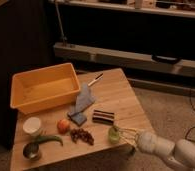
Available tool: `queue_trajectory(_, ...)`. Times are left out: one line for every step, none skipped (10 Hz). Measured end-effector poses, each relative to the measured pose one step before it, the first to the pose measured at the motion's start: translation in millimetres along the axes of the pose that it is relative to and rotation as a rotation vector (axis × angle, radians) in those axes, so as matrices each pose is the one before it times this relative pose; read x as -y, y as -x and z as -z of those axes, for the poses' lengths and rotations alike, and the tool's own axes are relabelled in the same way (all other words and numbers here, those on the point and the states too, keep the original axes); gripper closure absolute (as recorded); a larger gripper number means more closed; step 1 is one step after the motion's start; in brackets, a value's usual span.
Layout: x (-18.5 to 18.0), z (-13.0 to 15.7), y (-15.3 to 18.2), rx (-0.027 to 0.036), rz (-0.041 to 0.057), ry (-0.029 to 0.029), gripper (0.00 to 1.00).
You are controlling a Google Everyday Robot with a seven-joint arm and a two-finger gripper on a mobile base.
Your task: Place fork in plastic cup
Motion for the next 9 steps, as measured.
queue_trajectory(-1.7, -1.69, 0.56, 0.00166, -0.00161, -0.01105, 1.0)
queue_trajectory(-1.96, -4.25, -0.59, 0.00258, 0.00143, -0.01269, 1.0)
queue_trajectory(-1.09, -3.69, -0.26, 0.00153, -0.00009, -0.00977, 1.0)
queue_trajectory(-0.72, -3.01, 0.84, 0.00375, -0.00431, -0.00885, 1.0)
queue_trajectory(-0.83, -2.79, 1.05, 0.00539, -0.00334, -0.00623, 1.0)
queue_trajectory(-1.25, -3.82, 3.5, 0.01211, -0.01087, -0.00495, 1.0)
queue_trajectory(-1.61, -3.61, 8.67, 0.02054, -0.02073, -0.00052, 1.0)
queue_trajectory(-1.12, -1.17, 5.53, 0.01185, -0.01419, 0.00175, 1.0)
queue_trajectory(-1.69, 0.14, 4.53, 0.00858, -0.01169, 0.00583, 1.0)
